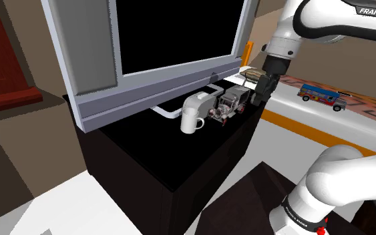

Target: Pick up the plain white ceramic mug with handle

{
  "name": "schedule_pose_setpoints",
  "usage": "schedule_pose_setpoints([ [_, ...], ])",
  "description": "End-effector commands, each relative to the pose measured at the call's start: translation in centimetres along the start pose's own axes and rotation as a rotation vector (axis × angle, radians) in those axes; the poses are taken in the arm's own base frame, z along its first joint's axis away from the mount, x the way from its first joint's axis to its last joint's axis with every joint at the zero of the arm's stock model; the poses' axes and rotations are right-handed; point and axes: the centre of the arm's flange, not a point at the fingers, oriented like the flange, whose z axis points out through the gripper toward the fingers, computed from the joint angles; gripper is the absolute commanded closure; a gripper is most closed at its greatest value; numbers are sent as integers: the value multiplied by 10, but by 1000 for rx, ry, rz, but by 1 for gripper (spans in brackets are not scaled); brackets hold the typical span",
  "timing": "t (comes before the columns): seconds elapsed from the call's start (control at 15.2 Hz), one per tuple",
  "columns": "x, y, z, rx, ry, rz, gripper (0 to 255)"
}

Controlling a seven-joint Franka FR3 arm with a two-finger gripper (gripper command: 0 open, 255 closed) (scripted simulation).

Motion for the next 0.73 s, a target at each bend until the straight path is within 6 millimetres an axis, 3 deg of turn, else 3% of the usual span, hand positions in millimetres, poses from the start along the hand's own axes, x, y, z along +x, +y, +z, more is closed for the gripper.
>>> schedule_pose_setpoints([
  [0.0,0,0,0,0,0,0,0],
  [0.66,102,-58,57,-68,54,143,0],
])
